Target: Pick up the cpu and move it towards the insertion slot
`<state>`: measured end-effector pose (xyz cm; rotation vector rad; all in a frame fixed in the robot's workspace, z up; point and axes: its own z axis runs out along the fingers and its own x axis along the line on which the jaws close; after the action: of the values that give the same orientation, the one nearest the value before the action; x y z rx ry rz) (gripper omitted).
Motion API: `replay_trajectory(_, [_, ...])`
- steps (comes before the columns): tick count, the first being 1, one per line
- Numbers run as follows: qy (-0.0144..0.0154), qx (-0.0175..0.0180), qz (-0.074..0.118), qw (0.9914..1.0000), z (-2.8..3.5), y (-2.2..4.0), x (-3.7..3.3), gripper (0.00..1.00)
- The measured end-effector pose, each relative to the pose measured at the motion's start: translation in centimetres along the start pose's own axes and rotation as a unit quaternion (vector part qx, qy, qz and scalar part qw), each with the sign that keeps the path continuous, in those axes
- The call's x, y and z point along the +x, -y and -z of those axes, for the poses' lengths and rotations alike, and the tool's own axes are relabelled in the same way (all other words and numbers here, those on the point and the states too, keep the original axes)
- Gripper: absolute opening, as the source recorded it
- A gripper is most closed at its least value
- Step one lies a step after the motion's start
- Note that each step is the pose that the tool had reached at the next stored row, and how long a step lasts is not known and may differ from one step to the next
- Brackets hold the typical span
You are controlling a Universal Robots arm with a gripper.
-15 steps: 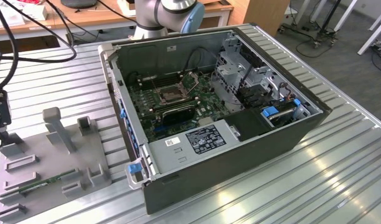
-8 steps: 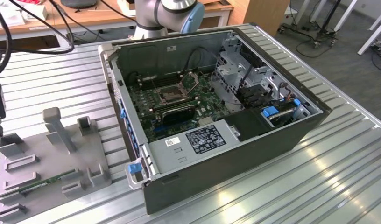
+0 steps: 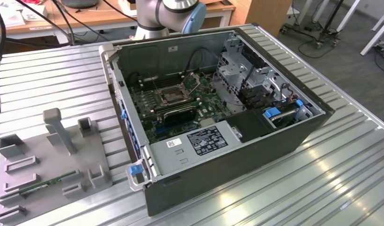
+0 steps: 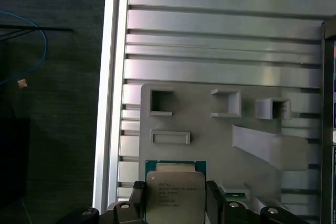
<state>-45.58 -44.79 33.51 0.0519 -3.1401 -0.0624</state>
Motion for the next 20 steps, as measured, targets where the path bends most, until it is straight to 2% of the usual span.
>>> replay_trajectory(11, [0.0000, 0.0000, 0.000, 1.00000, 1.37, -0.05, 0.00, 0.55])
replay_trajectory(20, [0.0000, 0.0000, 0.000, 1.00000, 1.65, -0.06, 0.00, 0.55])
